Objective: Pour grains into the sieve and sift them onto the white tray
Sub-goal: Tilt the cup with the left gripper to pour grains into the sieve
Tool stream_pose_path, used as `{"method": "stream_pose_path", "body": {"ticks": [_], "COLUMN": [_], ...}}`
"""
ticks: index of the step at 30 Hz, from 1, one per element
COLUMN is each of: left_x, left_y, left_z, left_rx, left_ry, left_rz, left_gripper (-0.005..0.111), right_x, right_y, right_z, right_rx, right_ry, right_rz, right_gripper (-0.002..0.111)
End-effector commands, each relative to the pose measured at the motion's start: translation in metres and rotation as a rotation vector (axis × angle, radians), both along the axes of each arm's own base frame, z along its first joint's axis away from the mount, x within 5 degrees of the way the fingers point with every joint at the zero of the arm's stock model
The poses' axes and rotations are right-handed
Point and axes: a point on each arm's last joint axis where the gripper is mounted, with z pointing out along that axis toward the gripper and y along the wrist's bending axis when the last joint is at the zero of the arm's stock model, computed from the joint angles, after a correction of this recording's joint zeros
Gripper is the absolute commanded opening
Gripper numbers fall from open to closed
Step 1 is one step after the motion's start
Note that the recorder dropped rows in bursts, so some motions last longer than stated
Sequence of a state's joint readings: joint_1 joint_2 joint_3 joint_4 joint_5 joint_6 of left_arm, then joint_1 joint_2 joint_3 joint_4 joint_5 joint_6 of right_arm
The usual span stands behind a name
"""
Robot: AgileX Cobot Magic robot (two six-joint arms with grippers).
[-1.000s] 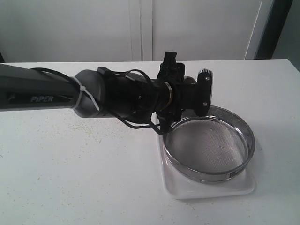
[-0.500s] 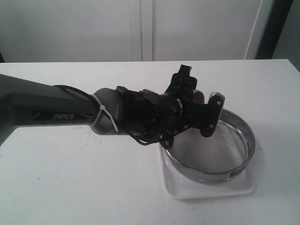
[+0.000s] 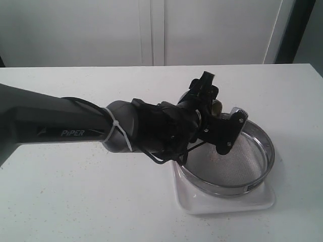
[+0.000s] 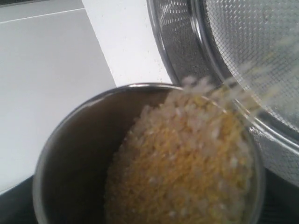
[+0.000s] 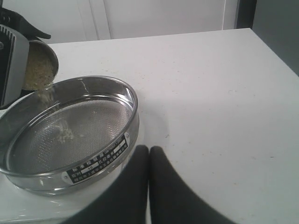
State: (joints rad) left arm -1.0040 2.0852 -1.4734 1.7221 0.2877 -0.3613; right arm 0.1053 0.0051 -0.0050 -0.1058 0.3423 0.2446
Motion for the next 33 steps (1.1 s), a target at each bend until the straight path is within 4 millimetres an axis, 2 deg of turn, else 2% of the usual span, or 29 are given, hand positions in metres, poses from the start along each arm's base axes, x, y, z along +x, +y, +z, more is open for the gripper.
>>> {"method": "stream_pose_path", "body": {"ticks": [1, 16, 22, 33], "left_x": [-0.001, -0.016, -0.011, -0.008], "left_y": [-0.001, -0.011, -0.006, -0.003], "left_z": [0.009, 0.009, 0.01, -0.003], "left_rx": [0.002, 0.002, 0.023, 0.096], "left_ry": [-0.038, -0.04, -0.076, -0.098], "left_rz": [-0.002, -0.038, 0.028, 0.066], "left_gripper": [0.0, 0.0, 0.0, 0.0], "right_x": [0.0, 0.0, 0.0, 0.0], "right_y": [0.0, 0.0, 0.0, 0.0], "right_z": [-0.001, -0.001, -0.001, -0.001], "right_rx": [0.004, 0.004, 0.004, 0.004], "right_ry": [-0.007, -0.007, -0.007, -0.007], "right_rz": [0.004, 0.004, 0.004, 0.004], "right_gripper": [0.0, 0.0, 0.0, 0.0]}}
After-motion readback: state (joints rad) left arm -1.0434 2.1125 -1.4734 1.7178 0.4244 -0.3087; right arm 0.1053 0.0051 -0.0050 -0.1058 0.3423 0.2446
